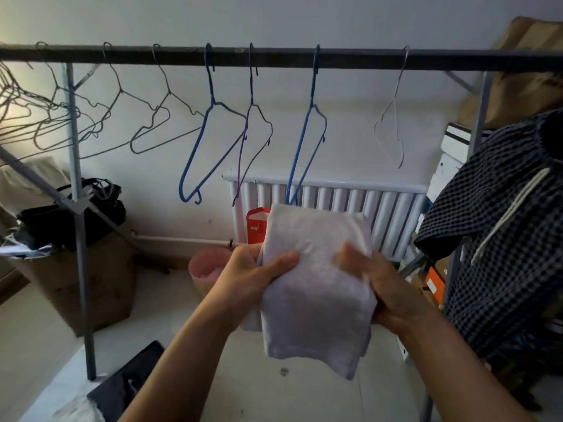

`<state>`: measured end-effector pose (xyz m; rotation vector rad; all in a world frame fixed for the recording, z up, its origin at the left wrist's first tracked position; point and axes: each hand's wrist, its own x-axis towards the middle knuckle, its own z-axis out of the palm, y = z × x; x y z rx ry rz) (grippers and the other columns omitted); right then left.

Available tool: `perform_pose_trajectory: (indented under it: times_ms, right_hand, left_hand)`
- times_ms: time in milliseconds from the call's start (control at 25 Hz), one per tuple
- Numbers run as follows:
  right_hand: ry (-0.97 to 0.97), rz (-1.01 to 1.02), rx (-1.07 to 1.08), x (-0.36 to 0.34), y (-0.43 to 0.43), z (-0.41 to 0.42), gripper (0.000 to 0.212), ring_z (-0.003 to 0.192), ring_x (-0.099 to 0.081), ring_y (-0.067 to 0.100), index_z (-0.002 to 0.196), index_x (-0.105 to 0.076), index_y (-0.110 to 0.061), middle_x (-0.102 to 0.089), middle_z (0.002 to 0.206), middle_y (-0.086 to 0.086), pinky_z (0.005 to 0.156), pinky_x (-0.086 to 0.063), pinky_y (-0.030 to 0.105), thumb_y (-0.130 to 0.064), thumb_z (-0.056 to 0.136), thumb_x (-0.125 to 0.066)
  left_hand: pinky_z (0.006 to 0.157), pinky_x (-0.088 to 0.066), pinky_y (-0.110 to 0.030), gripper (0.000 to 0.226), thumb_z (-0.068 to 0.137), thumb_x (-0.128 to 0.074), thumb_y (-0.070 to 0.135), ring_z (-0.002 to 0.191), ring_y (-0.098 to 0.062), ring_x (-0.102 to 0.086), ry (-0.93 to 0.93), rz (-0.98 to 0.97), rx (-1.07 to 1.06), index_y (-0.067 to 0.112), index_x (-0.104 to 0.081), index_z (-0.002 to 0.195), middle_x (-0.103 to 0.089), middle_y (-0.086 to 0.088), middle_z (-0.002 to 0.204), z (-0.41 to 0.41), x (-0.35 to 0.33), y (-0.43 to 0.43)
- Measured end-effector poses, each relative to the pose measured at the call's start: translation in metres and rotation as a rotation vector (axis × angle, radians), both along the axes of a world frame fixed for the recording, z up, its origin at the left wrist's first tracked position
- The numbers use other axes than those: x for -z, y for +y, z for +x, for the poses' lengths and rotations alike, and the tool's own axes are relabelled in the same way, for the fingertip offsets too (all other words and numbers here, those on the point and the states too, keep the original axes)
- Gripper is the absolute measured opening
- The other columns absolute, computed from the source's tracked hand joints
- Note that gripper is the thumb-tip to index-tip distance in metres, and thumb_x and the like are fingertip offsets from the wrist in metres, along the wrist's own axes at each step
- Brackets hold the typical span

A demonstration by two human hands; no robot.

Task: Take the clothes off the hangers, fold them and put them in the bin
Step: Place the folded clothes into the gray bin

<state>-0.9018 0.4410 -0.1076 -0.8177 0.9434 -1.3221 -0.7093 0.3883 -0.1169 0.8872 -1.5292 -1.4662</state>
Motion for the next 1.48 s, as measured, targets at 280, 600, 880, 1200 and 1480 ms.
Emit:
perform_pose_trajectory:
  times_ms: [280, 600, 880, 1200, 1480]
  right_hand:
    - [0.143, -0.02, 0.186, 0.016, -0.024, 0.036, 0.034, 0.098, -0.071, 0.026, 0.12, -0.062, -0.007, -0.074, 0.103, 0.012, 0.084, -0.056, 0.039, -0.016, 0.088, -0.066]
    - [0.114, -0.022, 0.149, 0.038, -0.045, 0.172, 0.021, 0.099, -0.07, 0.024, 0.111, -0.064, -0.02, -0.073, 0.107, 0.004, 0.093, -0.053, 0.05, -0.017, 0.091, -0.063]
    - [-0.252, 0.191, -0.002, 0.045, -0.058, 0.317, 0.017, 0.089, -0.07, 0.023, 0.097, -0.063, -0.02, -0.077, 0.084, 0.002, 0.088, -0.054, 0.043, -0.029, 0.083, -0.061]
    - [-0.157, 0.322, 0.115, 0.109, -0.087, 0.462, 0.023, 0.095, -0.07, 0.028, 0.115, -0.063, -0.015, -0.072, 0.106, 0.01, 0.086, -0.056, 0.045, -0.017, 0.092, -0.06]
    - [0.278, 0.349, -0.088, 0.147, -0.127, 0.519, 0.035, 0.098, -0.062, 0.022, 0.124, -0.055, -0.012, -0.064, 0.114, 0.009, 0.073, -0.048, 0.031, -0.018, 0.09, -0.061]
  left_hand:
    - [0.07, -0.057, -0.025, 0.016, 0.083, -0.075, 0.02, 0.078, -0.013, -0.069, -0.104, -0.135, -0.555, 0.015, -0.066, 0.095, -0.072, -0.003, 0.086, 0.025, 0.026, -0.009]
    - [0.087, -0.057, -0.041, 0.05, 0.094, -0.049, 0.05, 0.097, -0.028, -0.072, 0.251, 0.593, -0.196, 0.008, -0.065, 0.117, -0.073, -0.014, 0.107, 0.097, 0.057, 0.014]
    - [0.101, -0.047, -0.055, 0.088, 0.063, -0.082, 0.058, 0.118, -0.035, -0.061, 0.737, 0.681, -0.474, 0.018, -0.053, 0.135, -0.064, -0.012, 0.128, 0.222, 0.098, -0.021]
    - [0.067, -0.058, -0.037, 0.033, 0.076, -0.074, 0.037, 0.082, -0.024, -0.073, 0.588, 0.506, -0.869, 0.017, -0.064, 0.1, -0.077, 0.002, 0.081, 0.362, 0.112, -0.03]
    - [0.068, -0.06, -0.037, 0.042, 0.076, -0.066, 0.05, 0.086, -0.024, -0.074, 0.349, 0.48, -0.832, 0.022, -0.065, 0.108, -0.076, -0.002, 0.094, 0.485, 0.134, -0.045]
